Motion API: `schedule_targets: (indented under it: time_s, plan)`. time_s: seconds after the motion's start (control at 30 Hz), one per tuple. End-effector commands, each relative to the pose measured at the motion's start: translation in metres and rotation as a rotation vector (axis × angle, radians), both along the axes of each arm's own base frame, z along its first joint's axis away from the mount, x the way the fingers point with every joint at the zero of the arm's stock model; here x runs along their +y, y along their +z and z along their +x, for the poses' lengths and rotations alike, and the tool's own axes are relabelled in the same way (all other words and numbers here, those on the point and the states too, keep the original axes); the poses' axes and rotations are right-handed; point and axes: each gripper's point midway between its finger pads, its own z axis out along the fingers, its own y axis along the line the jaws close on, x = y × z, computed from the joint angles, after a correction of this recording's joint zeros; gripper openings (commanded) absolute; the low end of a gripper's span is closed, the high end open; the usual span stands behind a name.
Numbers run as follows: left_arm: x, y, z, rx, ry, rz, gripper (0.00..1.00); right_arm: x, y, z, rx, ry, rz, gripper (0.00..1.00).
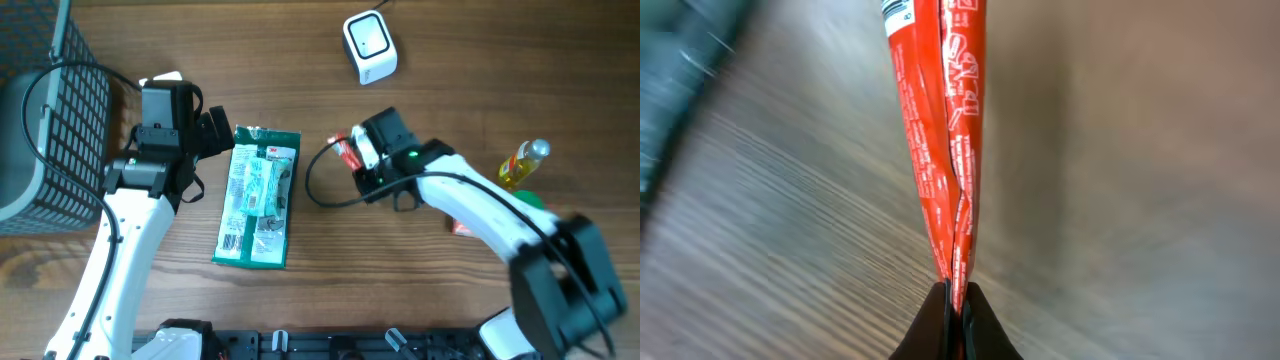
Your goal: Scan the item barcode
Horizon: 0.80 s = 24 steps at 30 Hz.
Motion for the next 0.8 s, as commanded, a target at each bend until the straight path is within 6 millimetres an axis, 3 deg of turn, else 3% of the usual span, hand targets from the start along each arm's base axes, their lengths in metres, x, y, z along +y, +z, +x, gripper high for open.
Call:
schedule_targets:
  time_s: [0.0, 0.07, 0.23, 0.33, 0.5, 0.6, 0.67, 0.73, 0.77]
  plan:
    - [0.002, 0.006, 0.002, -0.020, 0.020, -0.007, 1.00, 0.001, 0.064, 0.011, -0.189, 0.066, 0.027, 0.04]
    - [0.002, 0.006, 0.002, -0.020, 0.020, -0.007, 1.00, 0.004, 0.081, 0.005, -0.223, 0.117, 0.056, 0.04]
    - [0.002, 0.006, 0.002, -0.020, 0.020, -0.007, 1.00, 0.024, 0.118, -0.035, -0.329, 0.531, 0.126, 0.04]
    - [0.002, 0.006, 0.002, -0.020, 0.020, -0.007, 1.00, 0.010, 0.108, -0.050, -0.319, 0.669, 0.024, 0.04]
    - [0.002, 0.006, 0.002, -0.020, 0.020, -0.007, 1.00, 0.001, 0.101, -0.056, -0.285, 0.692, -0.021, 0.04]
    - [0.002, 0.006, 0.002, -0.020, 0.020, -0.007, 1.00, -0.002, 0.102, -0.048, -0.324, 0.696, -0.062, 0.04]
    - [0.002, 0.006, 0.002, -0.020, 0.020, -0.007, 1.00, -0.003, 0.113, -0.029, -0.403, 0.648, -0.104, 0.04]
    - [0.002, 0.006, 0.002, -0.020, 0.020, -0.007, 1.00, 0.006, 0.158, -0.001, -0.562, 0.591, -0.092, 0.04]
    - [0.002, 0.006, 0.002, -0.020, 0.020, -0.007, 1.00, -0.001, 0.182, 0.014, -0.634, 0.538, -0.148, 0.04]
